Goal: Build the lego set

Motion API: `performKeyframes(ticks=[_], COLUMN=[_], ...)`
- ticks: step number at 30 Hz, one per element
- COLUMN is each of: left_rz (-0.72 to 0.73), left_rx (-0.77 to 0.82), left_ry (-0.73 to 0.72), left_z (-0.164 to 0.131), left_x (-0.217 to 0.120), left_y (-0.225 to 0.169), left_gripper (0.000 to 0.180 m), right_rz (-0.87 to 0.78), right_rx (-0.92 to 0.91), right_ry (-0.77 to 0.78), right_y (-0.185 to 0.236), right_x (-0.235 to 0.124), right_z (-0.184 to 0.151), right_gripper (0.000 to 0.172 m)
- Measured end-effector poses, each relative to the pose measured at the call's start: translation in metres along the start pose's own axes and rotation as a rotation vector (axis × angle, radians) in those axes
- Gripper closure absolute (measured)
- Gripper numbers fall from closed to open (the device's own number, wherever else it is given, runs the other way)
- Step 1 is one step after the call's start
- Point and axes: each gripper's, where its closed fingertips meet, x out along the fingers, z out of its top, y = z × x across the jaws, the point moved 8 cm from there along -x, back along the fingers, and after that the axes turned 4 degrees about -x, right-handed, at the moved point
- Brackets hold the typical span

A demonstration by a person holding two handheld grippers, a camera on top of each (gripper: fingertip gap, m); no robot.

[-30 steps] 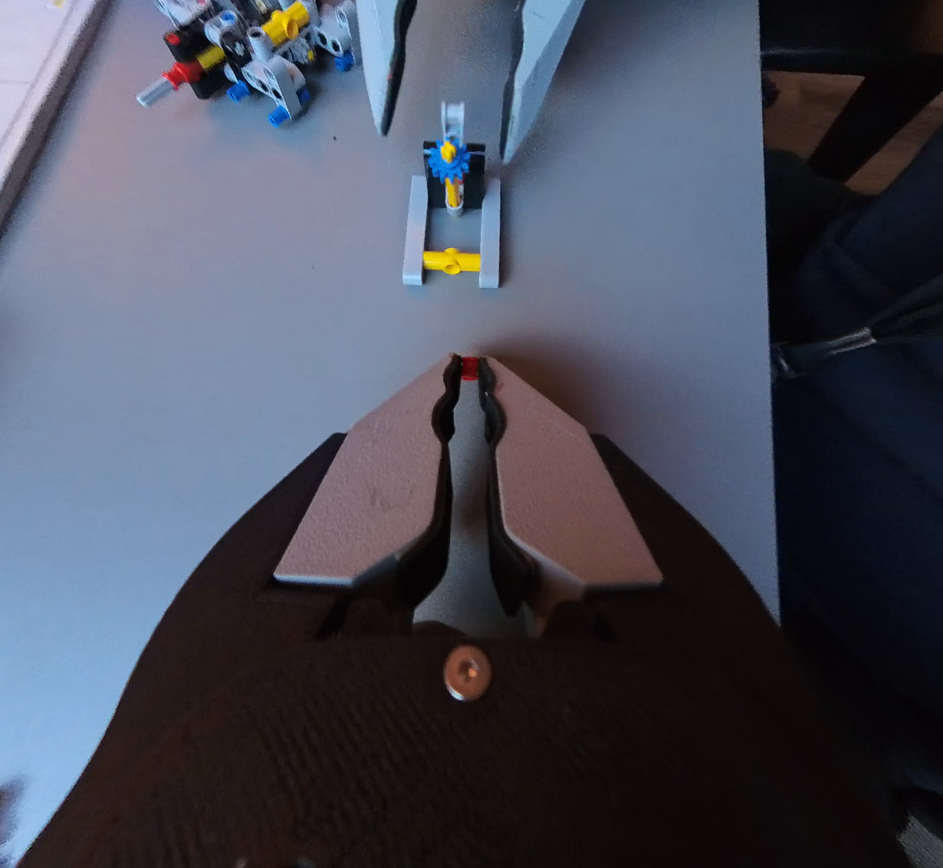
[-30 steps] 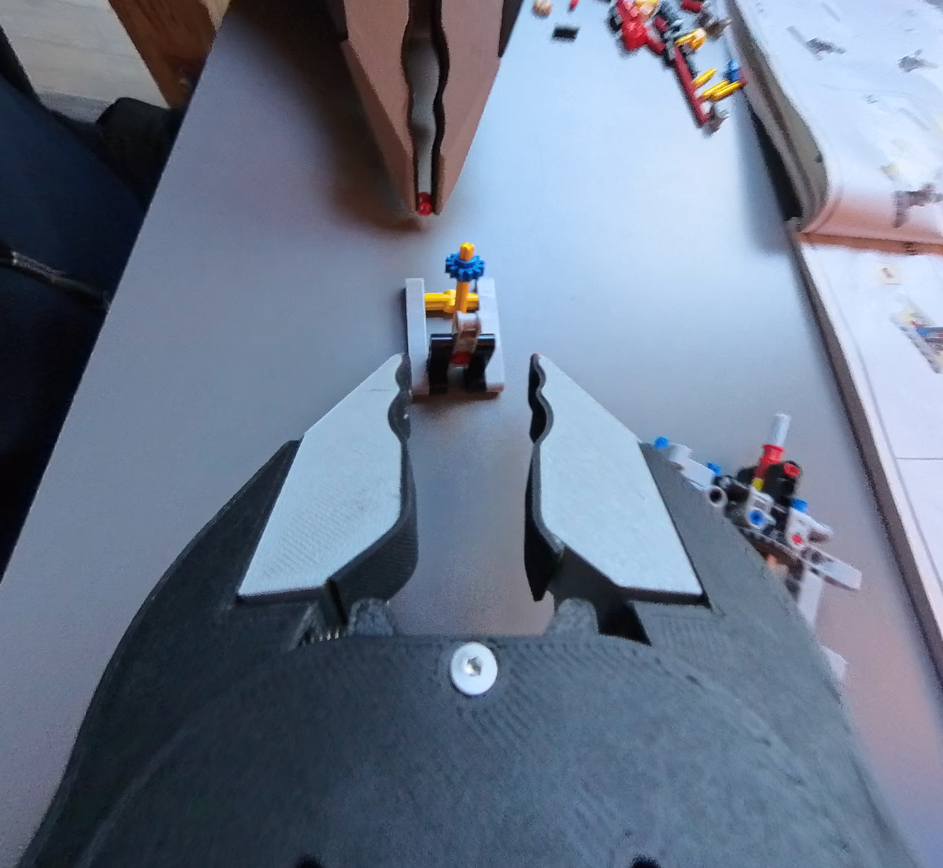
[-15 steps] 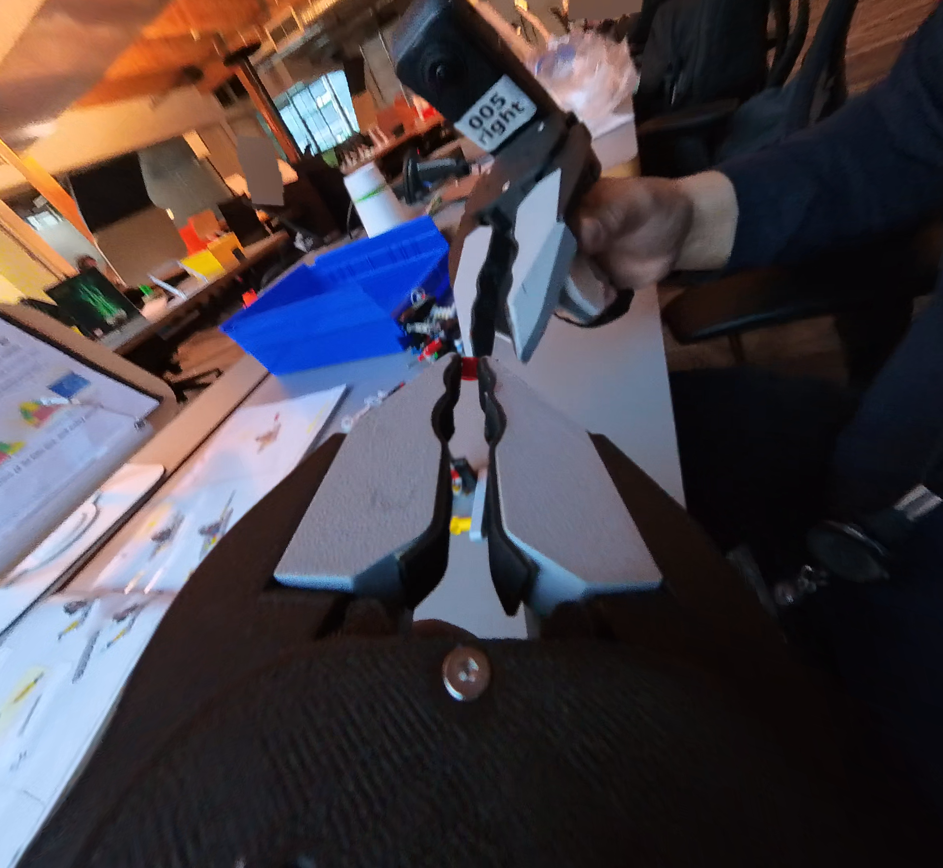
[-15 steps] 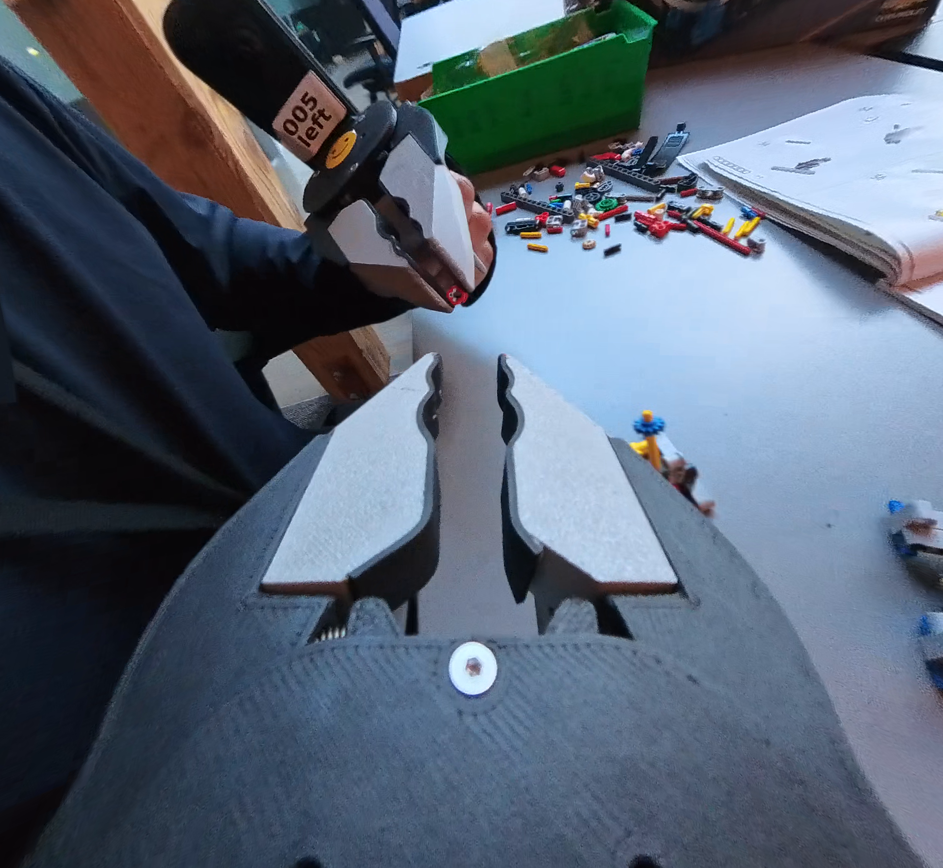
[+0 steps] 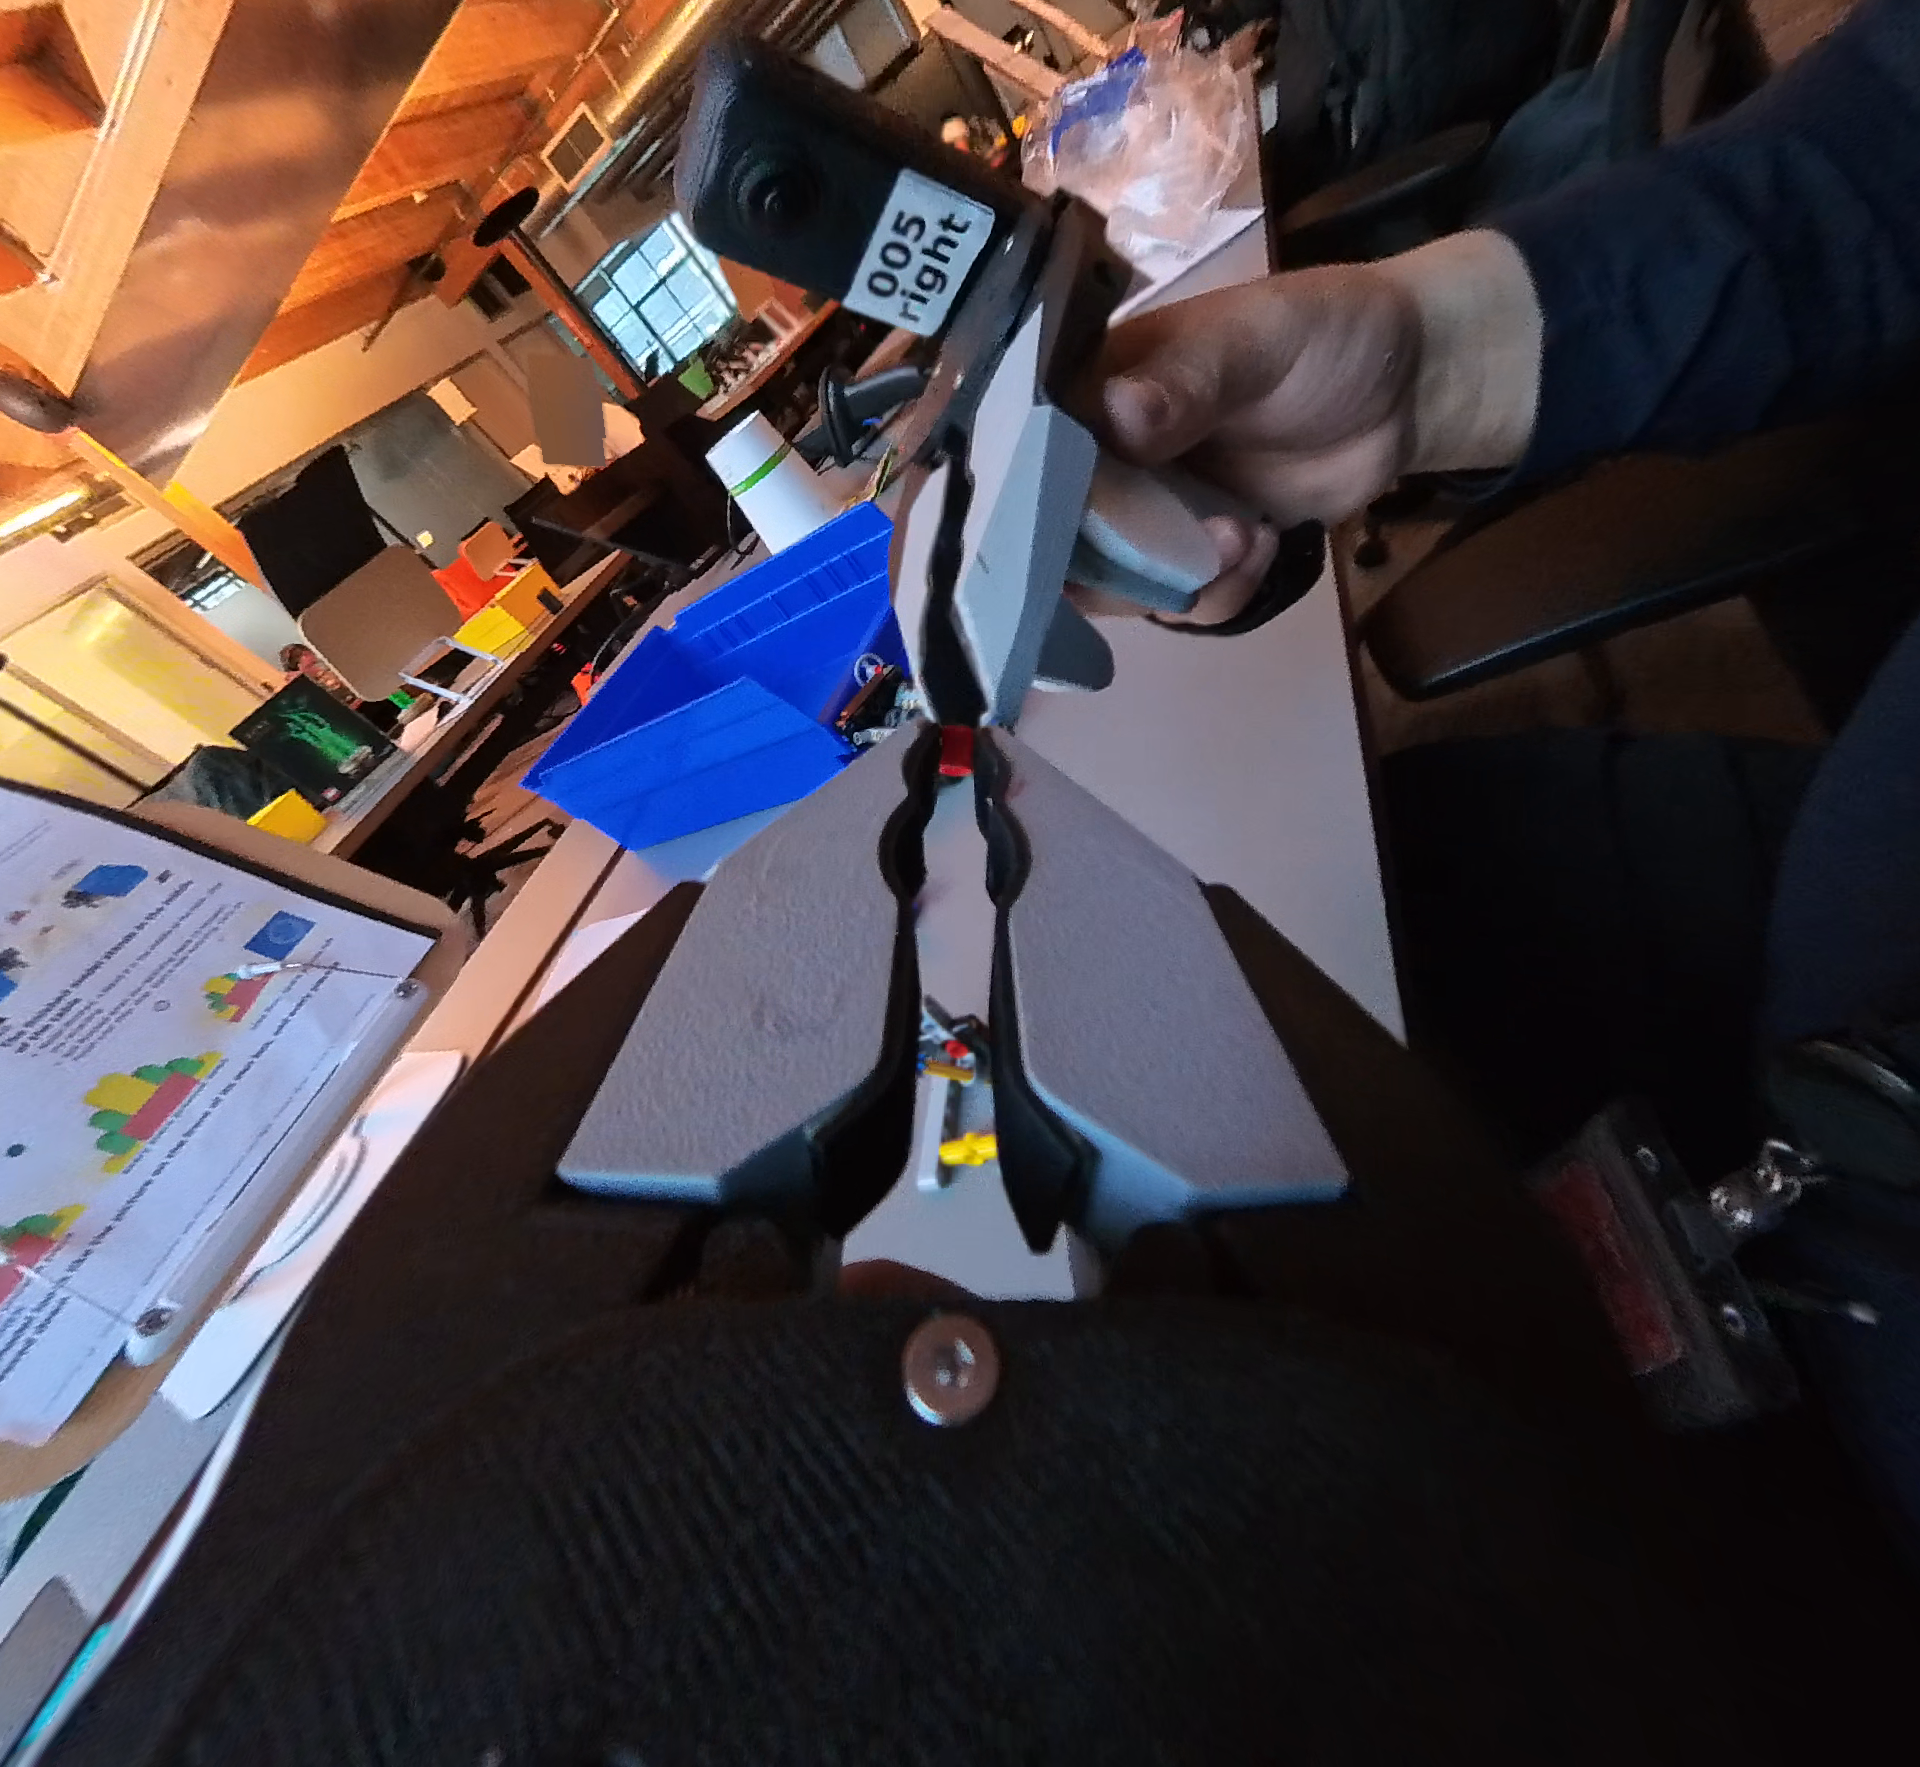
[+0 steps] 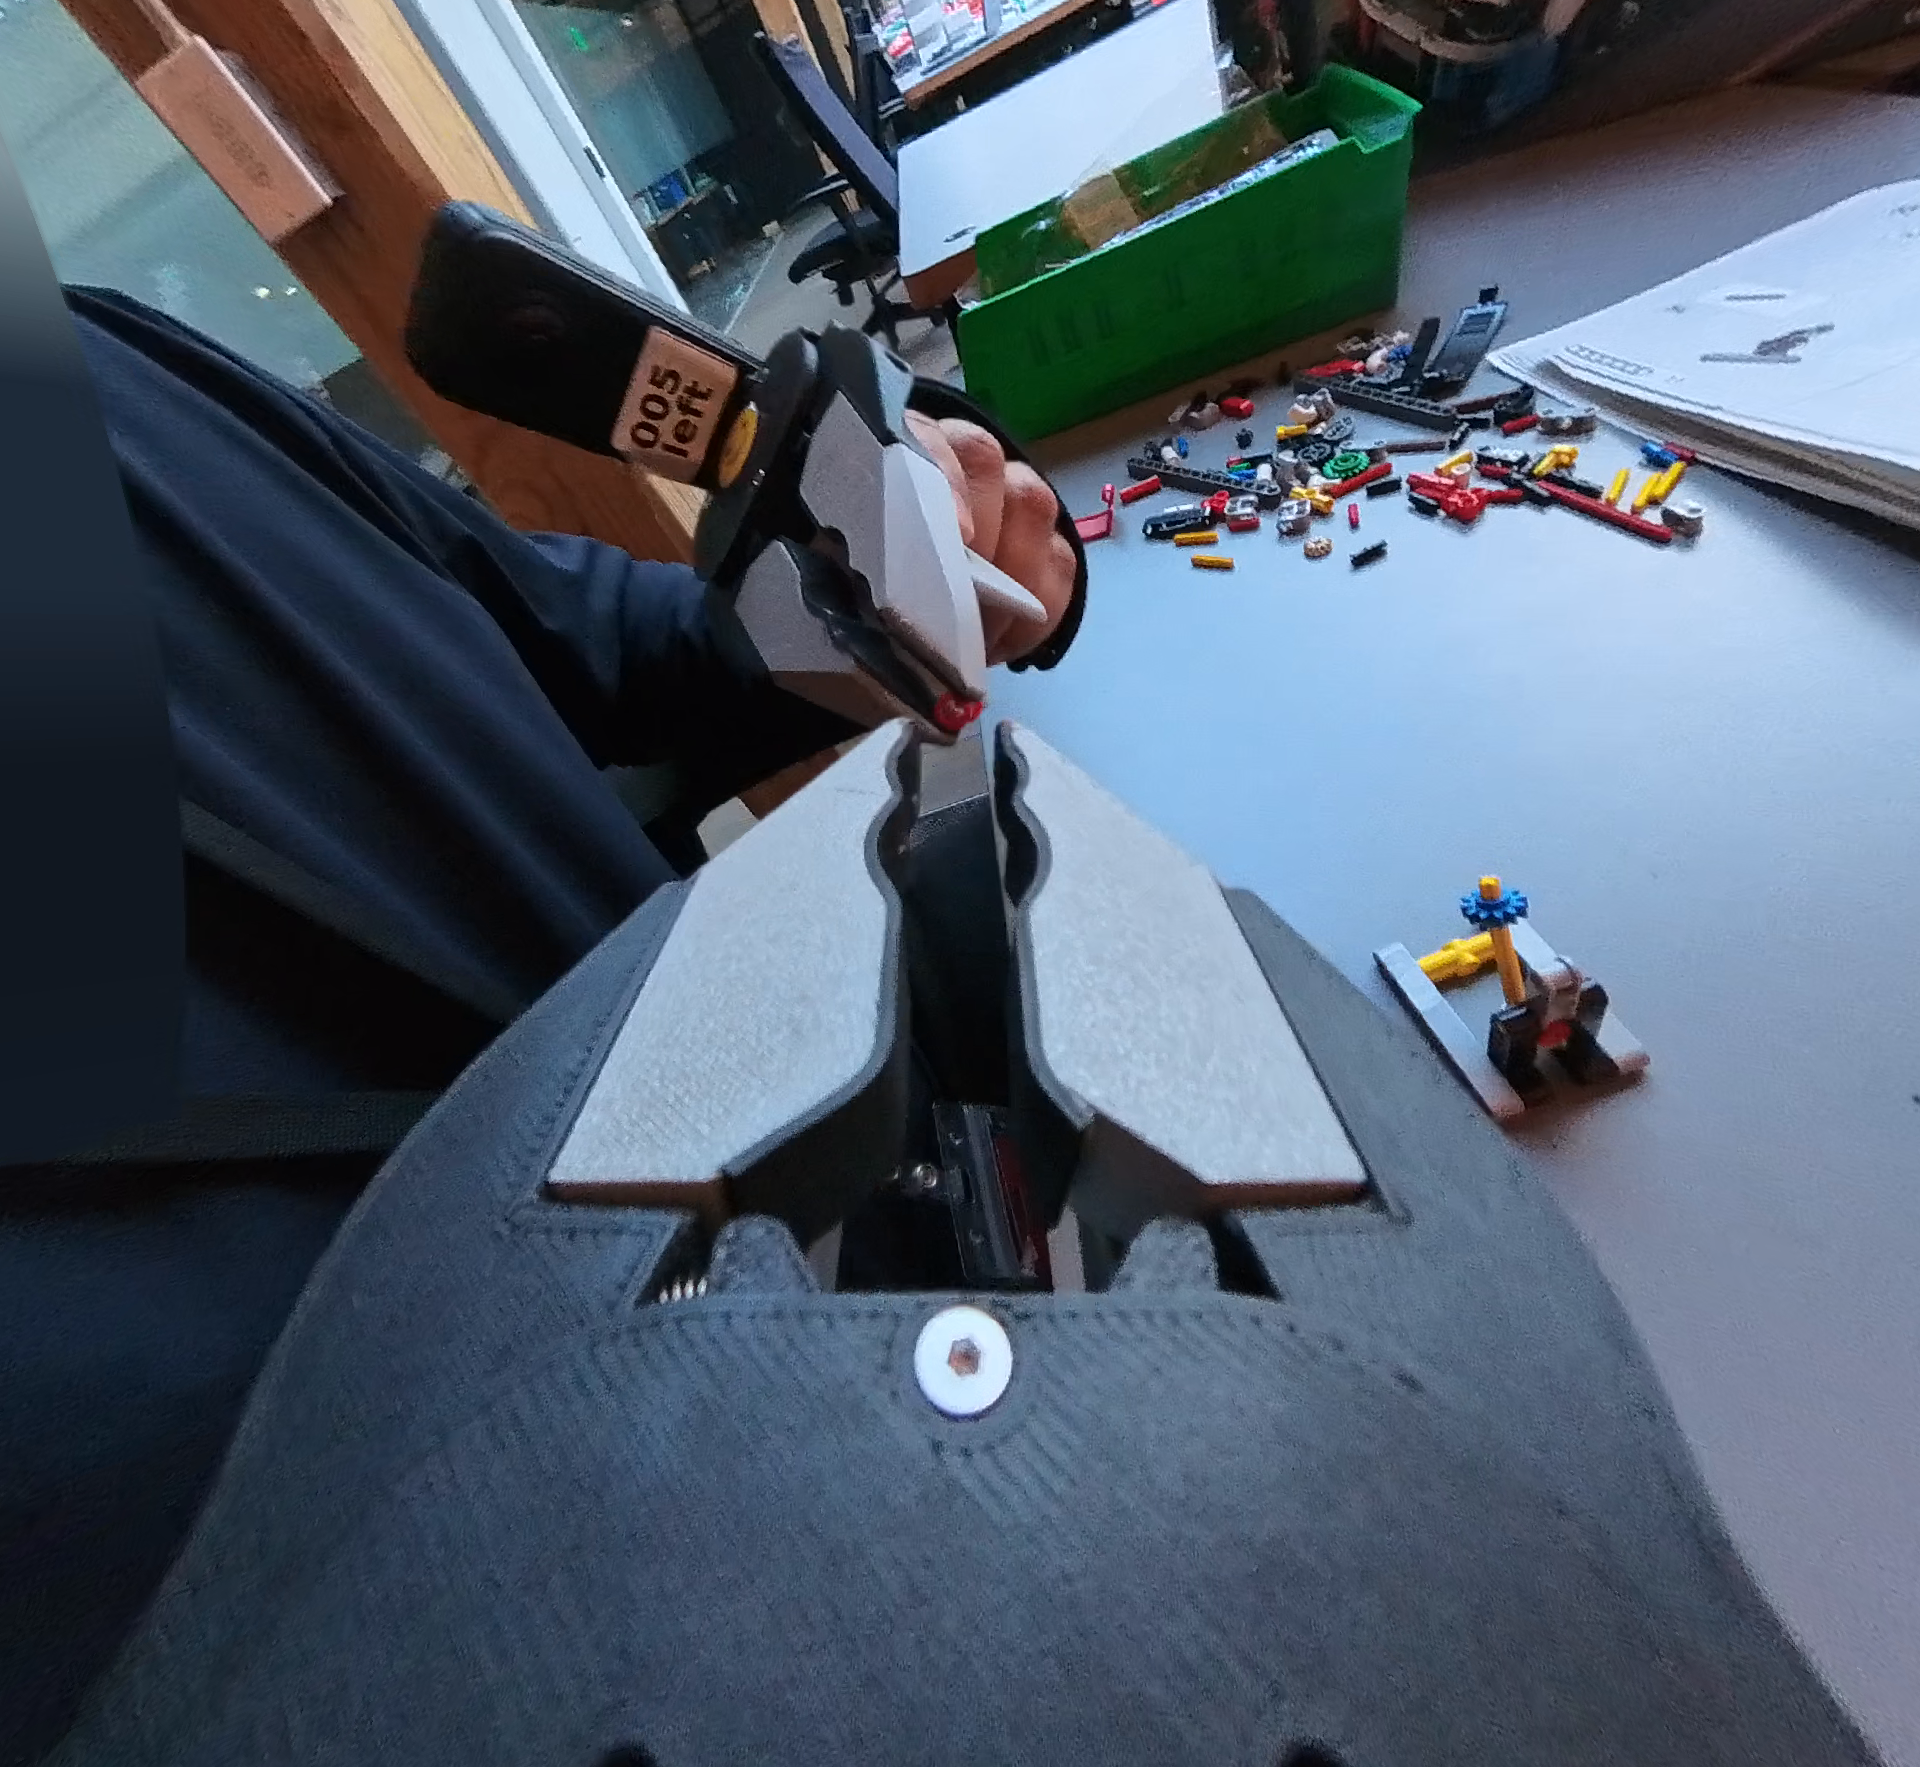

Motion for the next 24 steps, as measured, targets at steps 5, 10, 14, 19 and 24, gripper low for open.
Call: performKeyframes(ticks=[5,10,14,19,24], left_rz=[0.013,0.013,0.001,0.001,0.010], left_rx=[0.069,0.069,0.070,0.078,0.110], left_ry=[0.074,0.085,0.100,0.127,0.179], left_z=[-0.001,-0.002,-0.004,-0.007,-0.009], left_x=[0.005,0.007,0.009,0.010,0.012], left_y=[-0.001,-0.001,-0.002,-0.002,-0.003], left_gripper=[0.177,0.177,0.177,0.177,0.177], right_rz=[-0.007,0.009,0.002,-0.004,-0.009], right_rx=[0.043,0.078,0.074,0.087,0.114], right_ry=[-0.008,-0.042,-0.030,-0.020,-0.025], right_y=[-0.005,-0.011,-0.012,-0.014,-0.018], right_x=[-0.001,-0.003,-0.002,0.000,0.001], right_z=[-0.004,-0.007,-0.008,-0.009,-0.012], right_gripper=[0.163,0.166,0.167,0.167,0.168])
